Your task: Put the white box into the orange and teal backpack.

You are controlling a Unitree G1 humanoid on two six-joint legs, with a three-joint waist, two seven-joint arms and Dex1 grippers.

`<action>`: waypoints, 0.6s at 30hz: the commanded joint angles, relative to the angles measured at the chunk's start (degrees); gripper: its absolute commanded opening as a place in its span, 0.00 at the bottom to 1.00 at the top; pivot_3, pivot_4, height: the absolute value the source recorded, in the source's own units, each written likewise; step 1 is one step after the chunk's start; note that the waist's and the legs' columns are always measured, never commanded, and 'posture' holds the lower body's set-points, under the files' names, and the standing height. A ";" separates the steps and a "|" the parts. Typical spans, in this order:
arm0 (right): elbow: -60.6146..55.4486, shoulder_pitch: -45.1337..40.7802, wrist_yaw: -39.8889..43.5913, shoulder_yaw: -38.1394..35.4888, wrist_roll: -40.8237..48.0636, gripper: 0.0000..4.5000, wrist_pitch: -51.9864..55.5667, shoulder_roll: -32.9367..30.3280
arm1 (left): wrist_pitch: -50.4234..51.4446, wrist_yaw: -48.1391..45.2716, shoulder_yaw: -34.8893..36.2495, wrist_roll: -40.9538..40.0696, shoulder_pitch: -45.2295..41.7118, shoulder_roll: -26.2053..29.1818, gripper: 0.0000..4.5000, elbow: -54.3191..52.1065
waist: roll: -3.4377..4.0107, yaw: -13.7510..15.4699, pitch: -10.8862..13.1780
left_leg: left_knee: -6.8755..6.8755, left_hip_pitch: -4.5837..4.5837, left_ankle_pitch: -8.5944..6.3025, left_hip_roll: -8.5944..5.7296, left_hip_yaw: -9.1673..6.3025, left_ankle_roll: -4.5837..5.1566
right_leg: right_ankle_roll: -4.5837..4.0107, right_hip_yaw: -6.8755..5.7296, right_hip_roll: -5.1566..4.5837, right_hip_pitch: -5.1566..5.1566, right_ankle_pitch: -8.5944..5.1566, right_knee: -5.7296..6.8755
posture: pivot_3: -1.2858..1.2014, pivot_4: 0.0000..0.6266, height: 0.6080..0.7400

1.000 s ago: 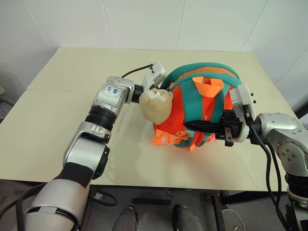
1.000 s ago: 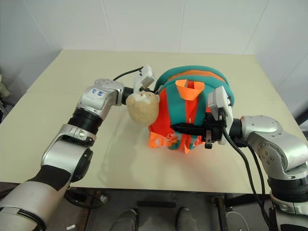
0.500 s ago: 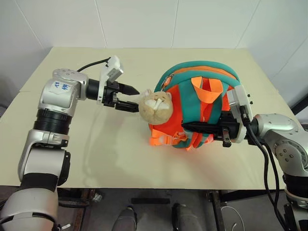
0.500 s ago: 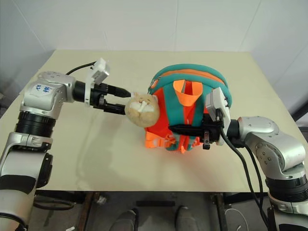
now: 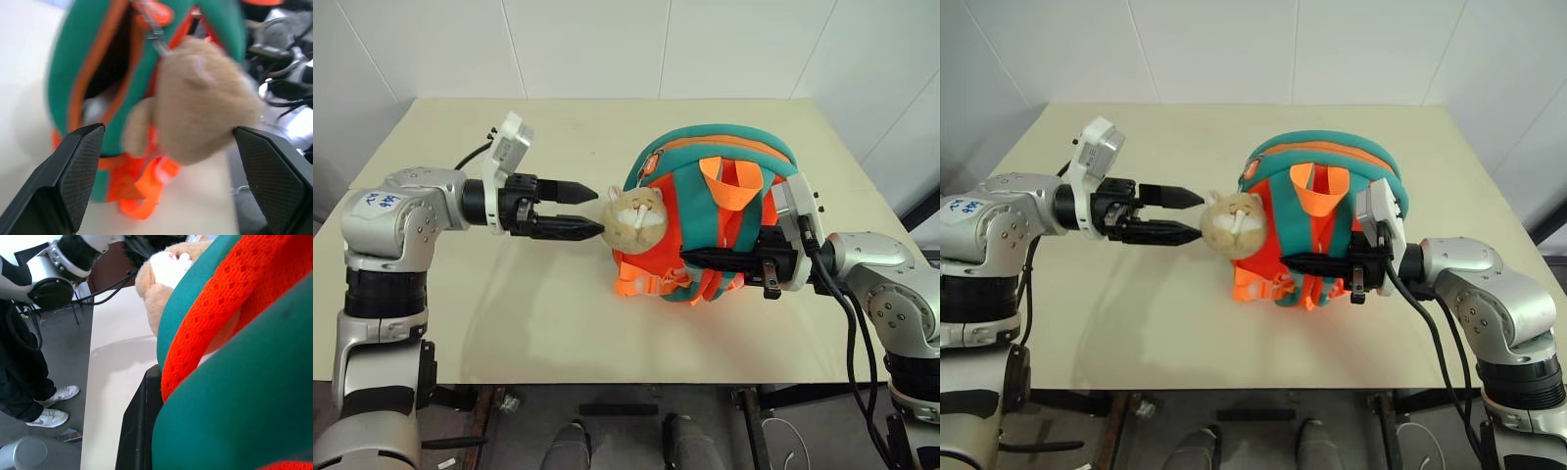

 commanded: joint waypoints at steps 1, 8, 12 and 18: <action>-1.11 -0.74 0.30 -0.53 0.38 0.00 -0.94 -0.08 | 1.98 2.72 1.75 -4.12 0.45 -0.86 1.00 -4.58 | 0.00 0.02 0.00 | 0.00 0.00 0.00 0.00 0.00 0.00 | 0.00 0.00 0.00 0.00 0.00 0.00 | 0.52 0.24 1.00; -1.48 -0.51 0.05 -0.53 0.26 0.00 -0.87 0.02 | 0.10 7.76 -0.98 -5.12 0.44 -6.21 1.00 -5.70 | 0.00 0.12 0.00 | 0.05 0.00 0.00 -0.01 0.00 0.00 | -0.01 0.01 0.00 0.03 0.01 -0.04 | 0.52 0.24 1.00; -2.04 -0.06 -0.31 -1.01 0.48 0.00 -0.68 -0.13 | 1.35 10.04 -1.33 -5.74 -0.40 -7.68 0.86 -4.71 | 0.00 -0.01 0.00 | 0.04 0.01 0.00 -0.01 0.02 0.00 | -0.01 0.03 0.00 0.03 0.01 -0.05 | 0.52 0.24 1.00; -2.95 1.27 -0.75 -1.74 0.73 0.00 -1.36 0.11 | -0.93 10.97 -0.59 -5.73 -1.17 -8.19 0.45 -2.64 | 0.00 0.12 0.00 | 0.04 0.00 0.00 -0.01 0.02 0.00 | -0.01 0.03 0.00 0.03 0.01 -0.07 | 0.52 0.24 1.00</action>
